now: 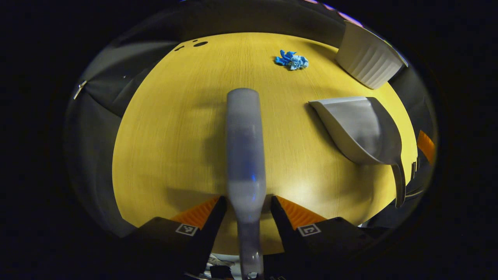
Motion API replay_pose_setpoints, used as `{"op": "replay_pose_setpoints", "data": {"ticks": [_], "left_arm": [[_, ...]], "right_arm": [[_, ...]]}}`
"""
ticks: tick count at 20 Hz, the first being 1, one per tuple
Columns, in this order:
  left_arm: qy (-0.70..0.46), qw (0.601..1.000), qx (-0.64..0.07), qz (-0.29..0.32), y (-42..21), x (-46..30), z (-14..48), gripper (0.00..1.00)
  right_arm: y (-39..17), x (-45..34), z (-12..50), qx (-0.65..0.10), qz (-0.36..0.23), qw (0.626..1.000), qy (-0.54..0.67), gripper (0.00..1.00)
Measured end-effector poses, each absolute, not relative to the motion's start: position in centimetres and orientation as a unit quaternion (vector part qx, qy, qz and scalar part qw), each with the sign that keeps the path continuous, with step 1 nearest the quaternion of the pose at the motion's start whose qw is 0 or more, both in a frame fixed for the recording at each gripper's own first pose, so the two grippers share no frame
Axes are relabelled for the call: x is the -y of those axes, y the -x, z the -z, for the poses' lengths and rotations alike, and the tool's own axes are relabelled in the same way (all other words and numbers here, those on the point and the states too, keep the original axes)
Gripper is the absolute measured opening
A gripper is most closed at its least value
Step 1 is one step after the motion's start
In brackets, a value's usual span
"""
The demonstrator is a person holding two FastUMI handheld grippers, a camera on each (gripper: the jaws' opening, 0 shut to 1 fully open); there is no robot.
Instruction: Pick up the small broom and dustpan from the desktop, sweep the trash into the dustpan with the broom, and then empty the trash into the garbage bin.
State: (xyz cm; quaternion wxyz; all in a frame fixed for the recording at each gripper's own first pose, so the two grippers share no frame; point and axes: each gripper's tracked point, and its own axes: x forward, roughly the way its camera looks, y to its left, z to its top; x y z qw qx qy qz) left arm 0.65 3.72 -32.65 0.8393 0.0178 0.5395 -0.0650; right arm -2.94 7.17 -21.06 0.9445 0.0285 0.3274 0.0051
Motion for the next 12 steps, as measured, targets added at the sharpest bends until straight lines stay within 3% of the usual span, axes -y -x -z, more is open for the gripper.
{"op": "replay_pose_setpoints", "data": {"ticks": [1,5,8,9,12], "left_arm": [[-0.02,0.836,-0.544,0.066,-0.7,-3.6,32.9,0.63],[-0.009,0.826,-0.561,0.052,-0.4,-3.7,32.8,0.36],[0.011,0.828,-0.559,0.038,-0.7,-3.8,32.8,0.32],[0.014,0.831,-0.554,0.042,-0.7,-3.8,32.7,0.27],[0.022,0.842,-0.535,0.064,-0.7,-3.9,32.3,0.25]], "right_arm": [[2.9,-7.4,21.4,-0.334,-0.009,0.942,-0.03,1.0],[3.5,-8.1,22.7,-0.36,-0.017,0.932,-0.035,1.0],[4.0,-8.2,23.7,-0.387,-0.02,0.921,-0.036,1.0],[4.2,-8.2,24.1,-0.395,-0.02,0.918,-0.034,1.0],[4.7,-7.7,25.1,-0.421,-0.016,0.907,-0.02,0.99]]}}
